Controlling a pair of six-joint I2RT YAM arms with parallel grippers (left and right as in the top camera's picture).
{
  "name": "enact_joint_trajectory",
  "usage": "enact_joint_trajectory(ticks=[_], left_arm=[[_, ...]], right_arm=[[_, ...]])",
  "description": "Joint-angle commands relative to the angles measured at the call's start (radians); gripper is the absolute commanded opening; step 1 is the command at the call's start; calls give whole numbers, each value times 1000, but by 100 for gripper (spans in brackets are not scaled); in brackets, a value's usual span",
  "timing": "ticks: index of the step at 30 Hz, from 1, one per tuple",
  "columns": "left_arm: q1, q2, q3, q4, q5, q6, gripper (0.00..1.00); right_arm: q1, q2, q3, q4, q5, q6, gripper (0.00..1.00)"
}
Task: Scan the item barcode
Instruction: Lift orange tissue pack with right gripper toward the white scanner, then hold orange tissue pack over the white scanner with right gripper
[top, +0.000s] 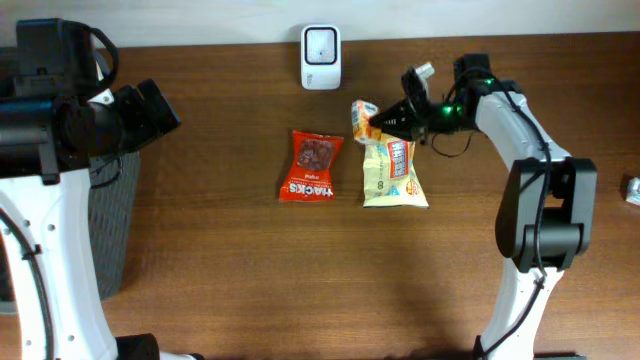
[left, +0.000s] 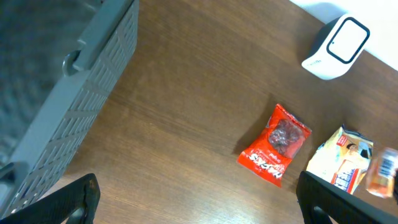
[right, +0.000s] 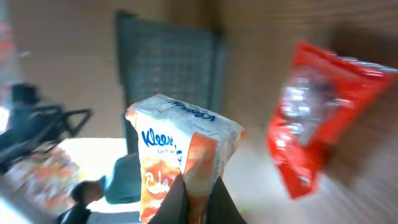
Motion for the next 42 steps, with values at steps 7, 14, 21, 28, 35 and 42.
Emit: enact_joint_trajectory(ticks=[7,14,21,28,35,42], left_arm=[[2,-2,-2,2,0,-8,99],[2,-2,-2,2,0,-8,99],[2,-2,-2,2,0,-8,99],[2,-2,-2,2,0,-8,99],[3,-2,-2,2,0,-8,99],[2,-2,-2,2,0,-8,99]], right_arm=[[186,-19,15,118,-151,-167,4],[248,-19,15,365,-130,44,4],[254,-19,26,389,388,210,4],[274,-19,238,227,1180,147,4],[359,37,270,580,1638,-246,4],[372,178,270,914,1650,-568,4]])
